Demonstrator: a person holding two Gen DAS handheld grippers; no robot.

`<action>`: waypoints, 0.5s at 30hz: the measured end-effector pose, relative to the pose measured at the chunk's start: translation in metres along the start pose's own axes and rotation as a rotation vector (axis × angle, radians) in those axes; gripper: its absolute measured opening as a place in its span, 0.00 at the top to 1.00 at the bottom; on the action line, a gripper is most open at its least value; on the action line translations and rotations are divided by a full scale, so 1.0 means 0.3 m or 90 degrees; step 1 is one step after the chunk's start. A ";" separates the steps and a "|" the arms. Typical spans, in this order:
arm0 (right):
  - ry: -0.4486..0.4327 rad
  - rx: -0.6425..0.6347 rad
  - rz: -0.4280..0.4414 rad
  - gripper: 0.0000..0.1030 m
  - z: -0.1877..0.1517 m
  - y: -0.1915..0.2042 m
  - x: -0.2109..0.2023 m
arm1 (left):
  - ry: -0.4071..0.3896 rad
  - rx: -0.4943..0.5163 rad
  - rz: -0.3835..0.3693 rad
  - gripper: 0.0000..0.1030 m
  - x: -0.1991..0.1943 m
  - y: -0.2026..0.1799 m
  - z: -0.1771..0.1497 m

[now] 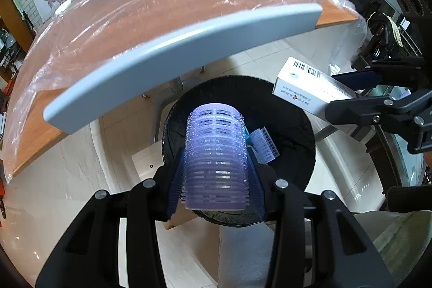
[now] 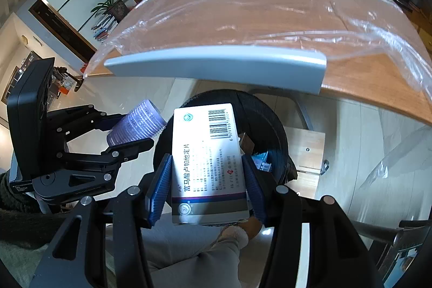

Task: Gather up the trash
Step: 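Carry the lavender curler and white medicine box over the black bin with both tools, then open the left tool to drop the curler while the right tool drops the medicine box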

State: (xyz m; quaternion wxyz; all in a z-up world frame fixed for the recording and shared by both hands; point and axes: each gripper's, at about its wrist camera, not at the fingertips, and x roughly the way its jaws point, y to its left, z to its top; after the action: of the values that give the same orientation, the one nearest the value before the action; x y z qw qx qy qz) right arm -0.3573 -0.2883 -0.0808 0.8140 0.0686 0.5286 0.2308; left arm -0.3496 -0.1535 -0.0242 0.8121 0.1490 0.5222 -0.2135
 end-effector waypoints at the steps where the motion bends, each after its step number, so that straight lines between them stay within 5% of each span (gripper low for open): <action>1: 0.002 0.000 -0.001 0.50 0.001 -0.001 0.004 | 0.004 0.000 0.001 0.57 0.011 -0.001 -0.001; 15: 0.033 0.015 -0.027 0.50 -0.008 -0.012 0.124 | 0.048 0.002 0.020 0.57 0.123 -0.012 -0.017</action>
State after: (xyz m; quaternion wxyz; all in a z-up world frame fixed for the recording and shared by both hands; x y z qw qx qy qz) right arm -0.3460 -0.2753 -0.1140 0.8040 0.0609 0.5533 0.2093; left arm -0.3421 -0.1612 -0.0601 0.7946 0.1668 0.5499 -0.1958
